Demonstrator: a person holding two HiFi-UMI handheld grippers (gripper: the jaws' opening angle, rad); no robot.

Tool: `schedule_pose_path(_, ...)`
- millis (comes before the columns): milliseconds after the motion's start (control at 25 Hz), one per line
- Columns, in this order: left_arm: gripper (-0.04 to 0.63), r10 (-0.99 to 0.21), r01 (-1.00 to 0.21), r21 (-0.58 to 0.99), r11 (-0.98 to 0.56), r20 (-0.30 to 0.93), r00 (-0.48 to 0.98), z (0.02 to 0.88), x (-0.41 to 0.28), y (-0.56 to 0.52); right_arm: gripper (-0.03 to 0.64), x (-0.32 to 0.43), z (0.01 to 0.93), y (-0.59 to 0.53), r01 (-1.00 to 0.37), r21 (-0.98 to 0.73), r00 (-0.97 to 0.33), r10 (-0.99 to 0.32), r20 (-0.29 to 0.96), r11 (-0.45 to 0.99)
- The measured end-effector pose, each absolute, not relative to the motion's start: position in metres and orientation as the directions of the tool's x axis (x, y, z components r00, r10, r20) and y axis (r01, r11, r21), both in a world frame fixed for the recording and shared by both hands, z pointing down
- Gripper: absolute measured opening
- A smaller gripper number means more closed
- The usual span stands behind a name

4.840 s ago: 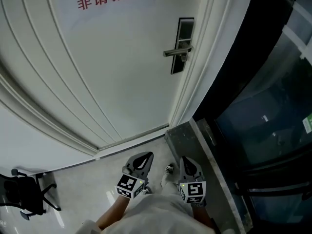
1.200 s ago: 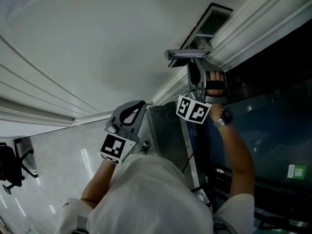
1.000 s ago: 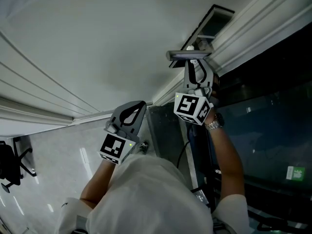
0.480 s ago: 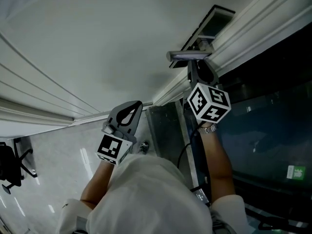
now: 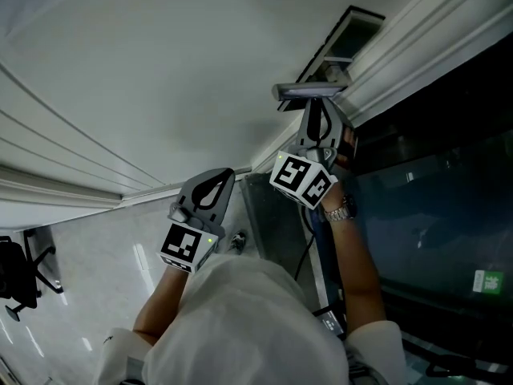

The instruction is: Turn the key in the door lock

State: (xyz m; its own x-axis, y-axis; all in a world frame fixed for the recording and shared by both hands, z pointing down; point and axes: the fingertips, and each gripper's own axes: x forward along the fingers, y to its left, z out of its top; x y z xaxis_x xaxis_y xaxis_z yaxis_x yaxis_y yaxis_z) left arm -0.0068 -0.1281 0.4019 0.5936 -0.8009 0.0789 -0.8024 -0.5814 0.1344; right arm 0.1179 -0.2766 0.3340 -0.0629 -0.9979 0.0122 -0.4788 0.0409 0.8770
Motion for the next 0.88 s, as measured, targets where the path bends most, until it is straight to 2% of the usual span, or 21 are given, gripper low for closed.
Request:
schedule_pose_path(80, 0.006, -0.797, -0.799, 0.135, -0.586, 0.080, 0.598, 0.403, -0.006, -0.128, 0.084, 0.114, 0.333, -0.270, -0.645, 0.753, -0.118, -0.991, 0.068, 0.129)
schedule_pose_path(160, 0.006, -0.796, -0.799, 0.132, -0.587, 0.084, 0.599, 0.405, -0.006, -0.129, 0.101, 0.112, 0.329, -0.265, -0.787, 0.586, -0.165, -0.981, 0.098, 0.191)
schedule_pose_path(240, 0.006, -0.796, -0.799, 0.132, -0.587, 0.083, 0.599, 0.406, -0.006, -0.130, 0.101, 0.117, 0.325, -0.263, -0.913, 0.335, -0.204, -0.972, 0.117, 0.232)
schedule_pose_path(320, 0.006, -0.794, -0.797, 0.135, -0.589, 0.083, 0.602, 0.406, -0.004, -0.129, 0.101, 0.126, 0.327, -0.263, -0.967, 0.008, -0.252, -0.955, 0.156, 0.256)
schedule_pose_path(360, 0.006, -0.792, -0.794, 0.136, -0.592, 0.083, 0.605, 0.406, -0.003, -0.129, 0.101, 0.130, 0.332, -0.265, -0.952, -0.167, -0.287, -0.941, 0.179, 0.258)
schedule_pose_path(440, 0.006, -0.792, -0.794, 0.134, -0.592, 0.082, 0.605, 0.405, -0.002, -0.129, 0.101, 0.134, 0.344, -0.271, -0.839, -0.489, -0.376, -0.904, 0.203, 0.239)
schedule_pose_path(560, 0.006, -0.796, -0.799, 0.128, -0.588, 0.085, 0.600, 0.404, -0.001, -0.129, 0.100, 0.131, 0.348, -0.277, -0.542, -0.815, -0.501, -0.857, 0.117, 0.206)
schedule_pose_path(640, 0.006, -0.794, -0.798, 0.126, -0.590, 0.086, 0.601, 0.405, -0.001, -0.129, 0.100, 0.130, 0.340, -0.278, -0.396, -0.887, -0.531, -0.847, 0.011, 0.236)
schedule_pose_path(880, 0.006, -0.794, -0.799, 0.127, -0.588, 0.097, 0.600, 0.408, -0.002, -0.129, 0.094, 0.138, 0.338, -0.288, -0.286, -0.930, -0.504, -0.862, -0.060, 0.232)
